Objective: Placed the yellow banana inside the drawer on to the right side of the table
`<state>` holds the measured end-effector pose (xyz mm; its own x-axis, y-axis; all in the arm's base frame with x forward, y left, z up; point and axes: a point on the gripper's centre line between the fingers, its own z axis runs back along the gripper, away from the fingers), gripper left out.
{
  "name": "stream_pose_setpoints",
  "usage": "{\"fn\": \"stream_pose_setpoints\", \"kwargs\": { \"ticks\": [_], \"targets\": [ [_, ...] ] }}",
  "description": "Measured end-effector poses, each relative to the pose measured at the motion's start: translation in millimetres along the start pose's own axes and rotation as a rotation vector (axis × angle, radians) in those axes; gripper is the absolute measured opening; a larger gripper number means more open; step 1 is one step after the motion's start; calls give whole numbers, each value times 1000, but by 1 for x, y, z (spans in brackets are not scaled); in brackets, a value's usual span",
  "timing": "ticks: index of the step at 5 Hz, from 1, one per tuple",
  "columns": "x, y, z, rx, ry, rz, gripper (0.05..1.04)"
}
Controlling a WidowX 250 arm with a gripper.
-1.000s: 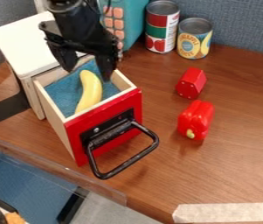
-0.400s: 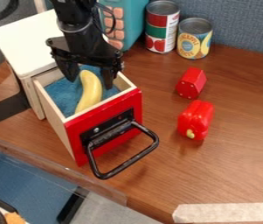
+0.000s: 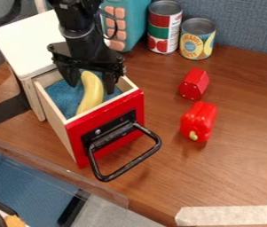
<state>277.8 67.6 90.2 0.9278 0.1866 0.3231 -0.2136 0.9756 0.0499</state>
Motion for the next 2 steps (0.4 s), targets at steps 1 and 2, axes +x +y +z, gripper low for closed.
{"fn": "stream_pose_setpoints", "kwargs": {
  "ticks": [1,2],
  "targets": [
    [-4,0,-9,8,15,9,1000],
    [-5,1,-13,13,22,7,1001]
  ]
}}
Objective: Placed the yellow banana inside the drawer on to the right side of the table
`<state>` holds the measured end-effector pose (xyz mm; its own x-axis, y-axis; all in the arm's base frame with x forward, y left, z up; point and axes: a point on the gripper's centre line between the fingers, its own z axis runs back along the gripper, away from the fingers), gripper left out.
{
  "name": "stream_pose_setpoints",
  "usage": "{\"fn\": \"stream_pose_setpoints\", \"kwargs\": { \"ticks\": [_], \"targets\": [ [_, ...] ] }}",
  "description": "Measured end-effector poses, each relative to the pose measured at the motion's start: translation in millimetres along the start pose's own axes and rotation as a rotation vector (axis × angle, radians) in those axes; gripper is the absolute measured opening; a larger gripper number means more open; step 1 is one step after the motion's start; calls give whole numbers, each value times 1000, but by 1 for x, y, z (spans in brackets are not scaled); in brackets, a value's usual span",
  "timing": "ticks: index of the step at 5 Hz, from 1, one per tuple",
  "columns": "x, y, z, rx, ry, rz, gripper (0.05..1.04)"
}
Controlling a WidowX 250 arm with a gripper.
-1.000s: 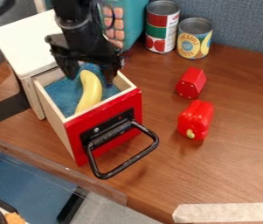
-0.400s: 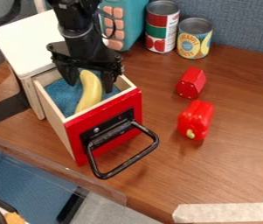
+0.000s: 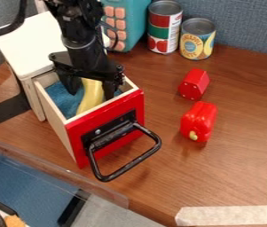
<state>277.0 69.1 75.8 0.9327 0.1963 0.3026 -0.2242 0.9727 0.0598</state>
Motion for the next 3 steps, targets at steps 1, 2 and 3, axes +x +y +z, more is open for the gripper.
{"fn": "stream_pose_setpoints", "kwargs": {
  "ticks": [1,2,3],
  "targets": [
    [-5,0,-8,3,24,-1,1001],
    [-7,2,-15,8,44,7,999],
    [-9,3,-17,11,60,26,951]
  ]
}}
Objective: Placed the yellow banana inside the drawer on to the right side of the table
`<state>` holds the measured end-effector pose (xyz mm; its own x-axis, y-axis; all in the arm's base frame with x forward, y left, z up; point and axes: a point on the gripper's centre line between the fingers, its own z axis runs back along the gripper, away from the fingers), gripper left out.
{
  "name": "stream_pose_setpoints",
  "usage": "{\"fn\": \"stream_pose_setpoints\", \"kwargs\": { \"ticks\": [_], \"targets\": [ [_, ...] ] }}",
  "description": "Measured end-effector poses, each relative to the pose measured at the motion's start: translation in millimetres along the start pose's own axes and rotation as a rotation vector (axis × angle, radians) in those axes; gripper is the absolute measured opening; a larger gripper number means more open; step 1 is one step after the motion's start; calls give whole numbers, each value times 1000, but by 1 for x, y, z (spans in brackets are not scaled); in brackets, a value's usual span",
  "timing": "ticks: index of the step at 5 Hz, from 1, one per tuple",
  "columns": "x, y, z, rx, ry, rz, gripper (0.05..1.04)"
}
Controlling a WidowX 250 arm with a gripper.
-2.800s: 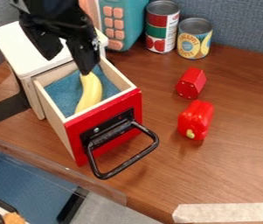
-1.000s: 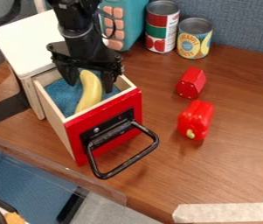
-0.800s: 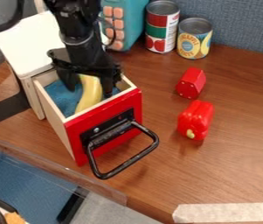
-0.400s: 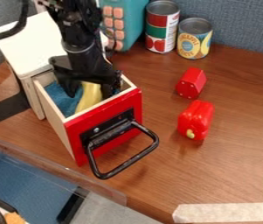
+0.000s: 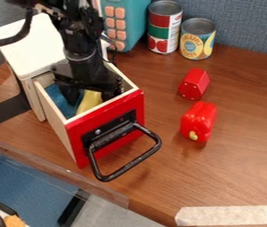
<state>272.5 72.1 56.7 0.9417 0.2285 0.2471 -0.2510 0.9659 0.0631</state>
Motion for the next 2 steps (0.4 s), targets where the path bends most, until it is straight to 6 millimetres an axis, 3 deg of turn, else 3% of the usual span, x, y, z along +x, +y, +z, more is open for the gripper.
{"fn": "stream_pose_setpoints", "kwargs": {
  "ticks": [1,2],
  "targets": [
    [-2,0,4,-4,7,-7,664],
    [1,-6,27,11,-37,-41,527]
  ]
}}
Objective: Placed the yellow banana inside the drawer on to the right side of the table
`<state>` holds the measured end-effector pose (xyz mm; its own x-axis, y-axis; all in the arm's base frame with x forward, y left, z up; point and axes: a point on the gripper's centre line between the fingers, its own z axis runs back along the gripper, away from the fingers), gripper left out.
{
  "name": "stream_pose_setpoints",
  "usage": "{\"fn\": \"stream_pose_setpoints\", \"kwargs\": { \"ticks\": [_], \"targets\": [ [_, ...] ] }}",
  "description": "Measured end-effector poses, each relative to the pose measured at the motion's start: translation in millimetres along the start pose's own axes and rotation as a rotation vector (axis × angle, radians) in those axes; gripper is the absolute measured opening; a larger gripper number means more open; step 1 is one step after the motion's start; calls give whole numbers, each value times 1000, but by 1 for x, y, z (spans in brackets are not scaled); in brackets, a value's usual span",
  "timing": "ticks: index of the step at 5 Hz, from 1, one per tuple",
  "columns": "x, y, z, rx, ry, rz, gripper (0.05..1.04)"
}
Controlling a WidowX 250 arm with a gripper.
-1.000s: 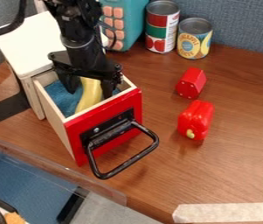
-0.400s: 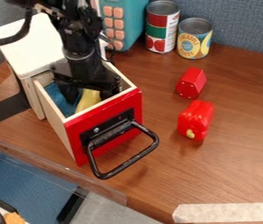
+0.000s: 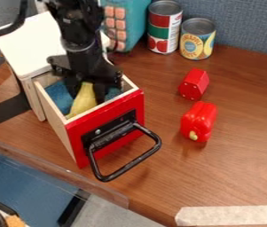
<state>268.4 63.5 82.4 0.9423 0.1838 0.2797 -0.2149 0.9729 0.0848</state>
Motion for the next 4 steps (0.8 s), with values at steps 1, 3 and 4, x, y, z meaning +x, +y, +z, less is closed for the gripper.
{"fn": "stream_pose_setpoints", "kwargs": {
  "ticks": [1,3,4],
  "targets": [
    [0,-10,26,-5,-47,-25,526],
    [-1,-40,59,-63,-69,-92,526],
    [-8,-68,69,-90,-43,-173,526]
  ]
}}
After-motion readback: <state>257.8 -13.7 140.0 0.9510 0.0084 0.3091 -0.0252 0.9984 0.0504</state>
